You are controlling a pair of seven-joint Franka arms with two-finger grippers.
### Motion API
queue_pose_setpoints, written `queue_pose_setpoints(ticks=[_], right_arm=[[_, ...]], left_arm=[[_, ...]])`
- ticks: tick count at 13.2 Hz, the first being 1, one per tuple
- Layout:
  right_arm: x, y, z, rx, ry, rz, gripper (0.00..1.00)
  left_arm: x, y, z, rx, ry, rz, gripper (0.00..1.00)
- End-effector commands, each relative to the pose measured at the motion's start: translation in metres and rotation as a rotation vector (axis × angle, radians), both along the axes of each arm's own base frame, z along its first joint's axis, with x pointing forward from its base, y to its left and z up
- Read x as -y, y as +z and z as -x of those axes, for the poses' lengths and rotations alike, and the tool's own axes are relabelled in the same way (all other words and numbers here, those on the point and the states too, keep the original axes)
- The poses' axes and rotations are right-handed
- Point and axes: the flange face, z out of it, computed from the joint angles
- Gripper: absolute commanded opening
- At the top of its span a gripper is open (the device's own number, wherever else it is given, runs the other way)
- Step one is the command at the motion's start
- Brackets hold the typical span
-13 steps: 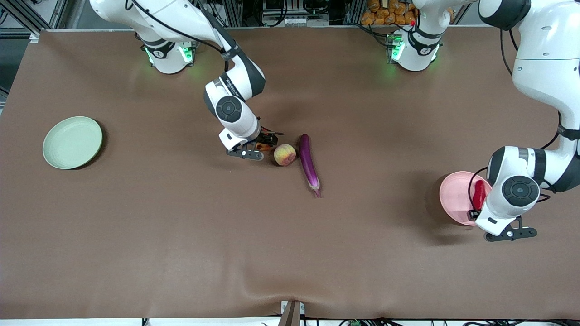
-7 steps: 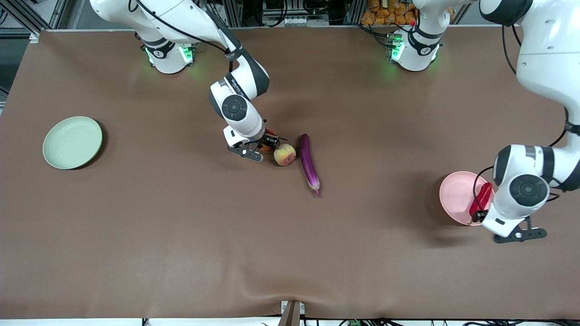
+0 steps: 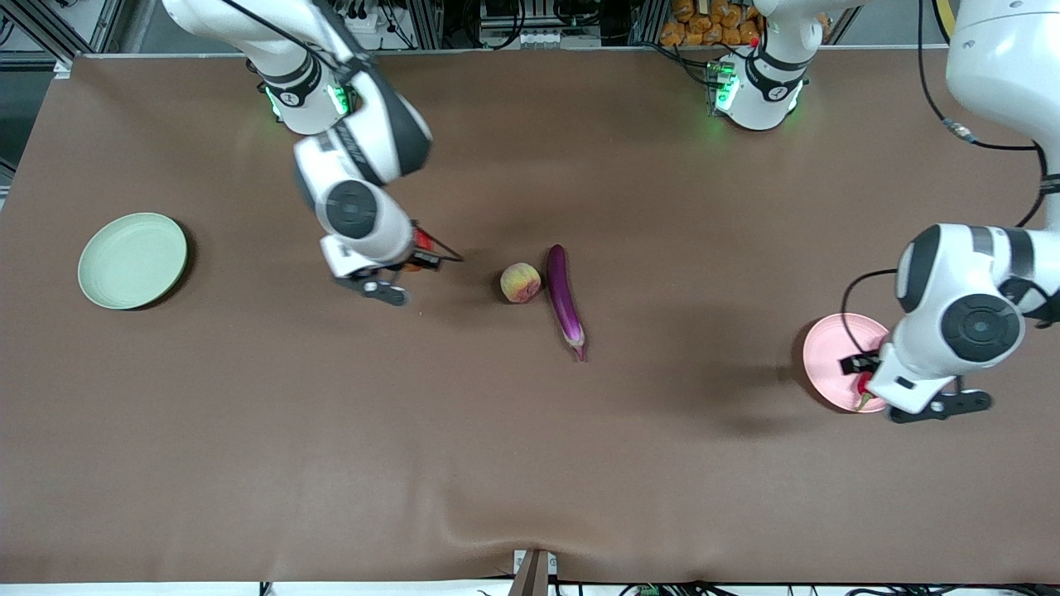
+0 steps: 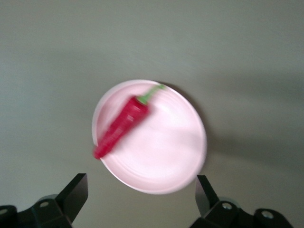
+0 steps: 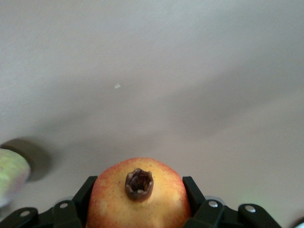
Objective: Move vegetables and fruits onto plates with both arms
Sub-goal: 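Carry the pomegranate with the right gripper while the left gripper reaches the eggplant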
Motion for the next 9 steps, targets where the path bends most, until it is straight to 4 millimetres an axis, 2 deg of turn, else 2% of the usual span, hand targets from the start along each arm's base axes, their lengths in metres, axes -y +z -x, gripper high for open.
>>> queue_pose_setpoints(ticks=[1,2,4,5,6,7,8,9], right_arm=[[0.080,0.024,0.000,-0.061,0.123,-0.037,0.00],[0.122,0.028,-0.002,-0.077,0.163,-0.069,0.00],[0.223,0.018,0.001,-0.109,0.269,-0.151,0.00],[0.286,0.011,0.001,-0.107,0.314,-0.186,0.00],[0.352,0.003,0.003,-0.087,0.378,-0.221,0.00],[0.404,-0.013,0.008,-0.071,0.452,-0.252,0.00],[0.447,-0.025,0.015,-0.055,0.510,-0.260,0.00],[0.496,-0.036,0.023,-0.032,0.581,-0.239,0.00]], left_arm=[[0.022,0.020,0.004,-0.013,0.115,0.099,1.00],[0.039,0.024,0.006,-0.012,0.142,0.134,1.00],[0.095,0.028,0.019,-0.029,0.165,0.147,1.00],[0.127,0.028,0.026,-0.019,0.195,0.142,1.00],[0.158,0.027,0.033,-0.010,0.224,0.130,1.00],[0.186,0.029,0.039,0.005,0.251,0.128,1.00],[0.219,0.033,0.049,0.007,0.291,0.145,1.00],[0.240,0.029,0.056,-0.014,0.352,0.168,1.00]])
